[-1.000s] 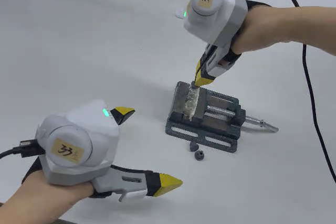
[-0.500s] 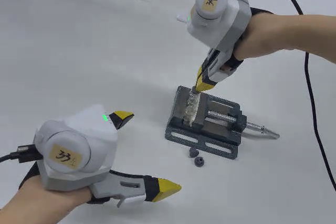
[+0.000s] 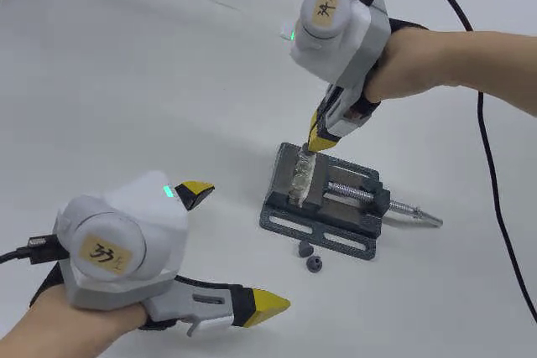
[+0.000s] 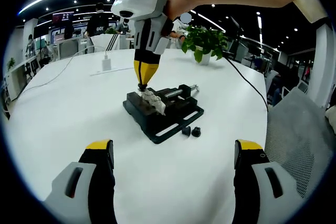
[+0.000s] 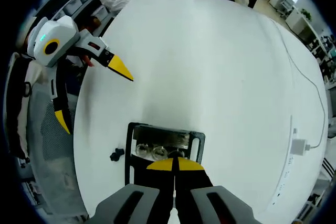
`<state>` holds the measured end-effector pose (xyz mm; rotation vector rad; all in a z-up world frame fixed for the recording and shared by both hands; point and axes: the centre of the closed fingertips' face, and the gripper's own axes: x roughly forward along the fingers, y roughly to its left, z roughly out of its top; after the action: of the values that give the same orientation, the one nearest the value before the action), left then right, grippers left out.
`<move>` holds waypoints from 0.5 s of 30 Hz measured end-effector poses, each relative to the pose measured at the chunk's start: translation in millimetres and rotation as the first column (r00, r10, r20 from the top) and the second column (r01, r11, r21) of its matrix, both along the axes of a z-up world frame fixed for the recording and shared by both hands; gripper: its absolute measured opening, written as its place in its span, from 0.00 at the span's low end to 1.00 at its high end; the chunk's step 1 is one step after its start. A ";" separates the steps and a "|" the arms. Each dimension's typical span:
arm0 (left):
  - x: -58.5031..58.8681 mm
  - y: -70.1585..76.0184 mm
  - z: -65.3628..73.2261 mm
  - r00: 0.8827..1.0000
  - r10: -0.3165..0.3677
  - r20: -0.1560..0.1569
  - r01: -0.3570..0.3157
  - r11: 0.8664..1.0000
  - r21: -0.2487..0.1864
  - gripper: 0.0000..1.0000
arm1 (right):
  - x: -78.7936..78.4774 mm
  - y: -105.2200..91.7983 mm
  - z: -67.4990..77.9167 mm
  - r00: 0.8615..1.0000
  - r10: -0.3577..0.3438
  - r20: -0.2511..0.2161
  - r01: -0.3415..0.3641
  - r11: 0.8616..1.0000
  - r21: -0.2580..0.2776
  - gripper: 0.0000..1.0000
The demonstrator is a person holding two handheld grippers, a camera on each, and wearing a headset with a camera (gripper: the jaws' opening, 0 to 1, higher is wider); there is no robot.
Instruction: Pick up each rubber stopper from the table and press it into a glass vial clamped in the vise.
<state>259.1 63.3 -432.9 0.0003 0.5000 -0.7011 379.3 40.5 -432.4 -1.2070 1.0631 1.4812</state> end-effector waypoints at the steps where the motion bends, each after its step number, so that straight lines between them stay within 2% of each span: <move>1: -0.1 -0.1 1.4 1.000 -0.004 0.002 0.004 1.000 0.004 0.95 | -0.4 0.1 0.0 1.000 0.000 0.006 0.000 1.000 -0.003 0.00; 4: -0.1 0.3 6.6 1.000 -0.006 0.010 0.006 1.000 0.006 0.95 | 2.9 0.0 -0.4 1.000 -0.016 0.010 0.016 1.000 -0.008 0.00; 6: -0.5 -0.2 10.8 1.000 -0.011 0.018 0.011 1.000 0.010 0.95 | -0.6 -0.7 1.2 1.000 -0.023 0.017 0.023 1.000 -0.001 0.00; 7: -0.7 -0.2 12.3 1.000 -0.014 0.021 0.014 1.000 0.014 0.95 | -0.6 -0.5 1.5 0.999 -0.029 0.019 0.029 1.000 0.010 0.00; 10: -0.4 0.3 17.4 0.999 -0.017 0.030 0.017 1.000 0.015 0.95 | 4.7 2.4 1.8 0.995 -0.104 -0.010 0.104 0.992 0.068 0.00; 15: -1.5 -0.7 22.4 0.999 -0.032 0.042 0.031 0.999 0.027 0.95 | 3.0 0.1 2.4 0.994 -0.111 0.011 0.109 0.988 0.105 0.00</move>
<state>257.6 62.6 -410.5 0.0482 0.4690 -0.7238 382.2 40.5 -429.9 -1.0695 1.0124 1.4208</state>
